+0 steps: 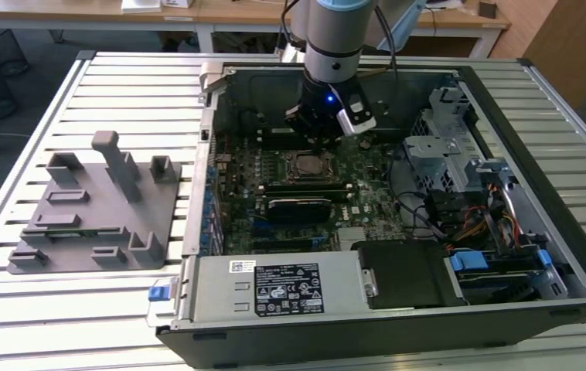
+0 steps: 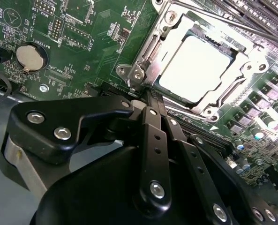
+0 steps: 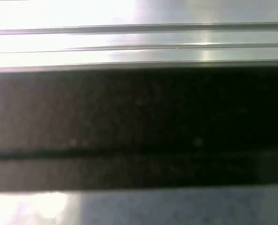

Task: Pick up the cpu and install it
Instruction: 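Install the first cpu locking lever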

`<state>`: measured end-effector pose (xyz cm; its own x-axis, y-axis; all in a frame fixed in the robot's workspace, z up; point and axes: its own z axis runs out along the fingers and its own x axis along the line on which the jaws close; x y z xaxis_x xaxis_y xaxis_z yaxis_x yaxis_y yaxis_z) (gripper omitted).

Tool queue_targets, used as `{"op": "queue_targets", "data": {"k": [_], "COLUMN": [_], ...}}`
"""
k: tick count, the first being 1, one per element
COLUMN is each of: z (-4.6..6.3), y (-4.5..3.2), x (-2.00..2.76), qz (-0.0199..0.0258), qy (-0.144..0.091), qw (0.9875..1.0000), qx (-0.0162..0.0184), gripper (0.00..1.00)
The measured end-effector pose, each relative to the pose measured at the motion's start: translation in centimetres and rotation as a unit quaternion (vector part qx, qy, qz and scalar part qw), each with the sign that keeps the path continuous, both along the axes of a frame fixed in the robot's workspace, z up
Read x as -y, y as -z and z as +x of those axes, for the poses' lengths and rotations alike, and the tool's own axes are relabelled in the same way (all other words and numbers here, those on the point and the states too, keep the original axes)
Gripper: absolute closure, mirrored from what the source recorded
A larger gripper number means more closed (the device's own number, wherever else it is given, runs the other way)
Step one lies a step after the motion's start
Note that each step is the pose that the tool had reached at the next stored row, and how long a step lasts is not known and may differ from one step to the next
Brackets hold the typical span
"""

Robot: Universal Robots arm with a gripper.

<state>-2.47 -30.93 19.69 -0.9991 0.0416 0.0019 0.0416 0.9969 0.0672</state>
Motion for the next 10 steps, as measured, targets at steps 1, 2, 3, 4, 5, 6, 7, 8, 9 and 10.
{"op": "queue_targets", "data": {"k": [1,2,3,4,5,6,7,8,9,10], "z": [0.01,0.0,0.0,0.0,0.0,0.0,0.01,0.01,0.01,0.01], "y": [-0.06,-0.15,-0.26,-0.36,-0.42,-0.43,-0.43,-0.43,-0.42,-0.39], "x": [0.0,-0.01,-0.01,0.0,0.0,-0.01,0.0,0.0,0.01,0.01], "qz": [0.0009,0.0015,0.0018,0.002,0.0022,0.0023,0.0023,0.0023,0.0019,0.0011], "qy": [0.0,0.0,0.0,0.0,0.0,0.0,0.0,0.0,0.0,0.0], "qw": [1.0,1.0,1.0,1.0,1.0,1.0,1.0,1.0,1.0,1.0], "qx": [0.0003,0.0002,0.0001,0.0001,0.0001,0.0001,0.0001,0.0001,0.0001,0.0], "gripper": [0.89,0.89,0.89,0.89,0.89,0.89,0.89,0.89,0.89,0.89]}}
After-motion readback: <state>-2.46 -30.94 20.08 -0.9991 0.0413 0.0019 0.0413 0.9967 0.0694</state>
